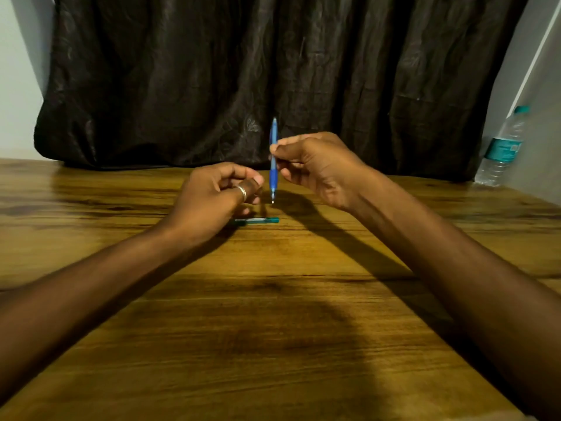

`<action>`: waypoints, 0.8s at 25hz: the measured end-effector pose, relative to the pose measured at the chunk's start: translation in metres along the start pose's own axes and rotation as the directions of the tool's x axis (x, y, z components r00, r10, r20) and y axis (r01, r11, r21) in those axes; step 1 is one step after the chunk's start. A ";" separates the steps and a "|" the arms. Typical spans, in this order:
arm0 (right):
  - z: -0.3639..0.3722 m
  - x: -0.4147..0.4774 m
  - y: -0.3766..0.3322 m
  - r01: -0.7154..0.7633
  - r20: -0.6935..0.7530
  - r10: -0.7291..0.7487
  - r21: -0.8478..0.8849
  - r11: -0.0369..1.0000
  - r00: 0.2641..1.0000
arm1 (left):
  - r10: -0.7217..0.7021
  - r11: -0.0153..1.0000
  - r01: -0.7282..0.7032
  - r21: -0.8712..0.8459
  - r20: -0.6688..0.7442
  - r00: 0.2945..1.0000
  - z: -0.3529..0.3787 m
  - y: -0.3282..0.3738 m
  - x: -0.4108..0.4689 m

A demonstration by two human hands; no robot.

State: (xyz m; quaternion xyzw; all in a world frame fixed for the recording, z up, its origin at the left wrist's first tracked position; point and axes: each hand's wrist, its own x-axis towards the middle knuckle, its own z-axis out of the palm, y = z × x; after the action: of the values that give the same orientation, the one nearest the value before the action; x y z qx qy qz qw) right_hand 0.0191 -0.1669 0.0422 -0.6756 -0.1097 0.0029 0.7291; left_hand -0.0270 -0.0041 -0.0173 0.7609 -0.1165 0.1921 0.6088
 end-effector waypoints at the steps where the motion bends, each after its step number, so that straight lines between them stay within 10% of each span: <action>1: -0.004 0.000 -0.001 -0.006 -0.032 0.005 -0.042 0.999 0.999 | 0.074 0.973 -0.076 0.219 0.015 0.997 -0.004 -0.003 0.000; 6: -0.014 0.004 0.003 -0.075 -0.108 0.050 -0.250 0.965 0.993 | 0.028 0.743 -0.130 0.656 0.163 0.986 -0.008 -0.013 0.005; 20: -0.013 0.012 0.027 -0.130 -0.076 0.105 -0.641 0.757 0.992 | -0.116 0.785 0.042 0.618 0.080 0.990 0.007 -0.017 0.016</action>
State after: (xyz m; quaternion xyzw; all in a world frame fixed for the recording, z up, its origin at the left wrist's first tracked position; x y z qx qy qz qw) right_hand 0.0371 -0.1750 0.0172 -0.8901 -0.0486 -0.0011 0.4531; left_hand -0.0048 -0.0066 -0.0265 0.9313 -0.0500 0.1504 0.3280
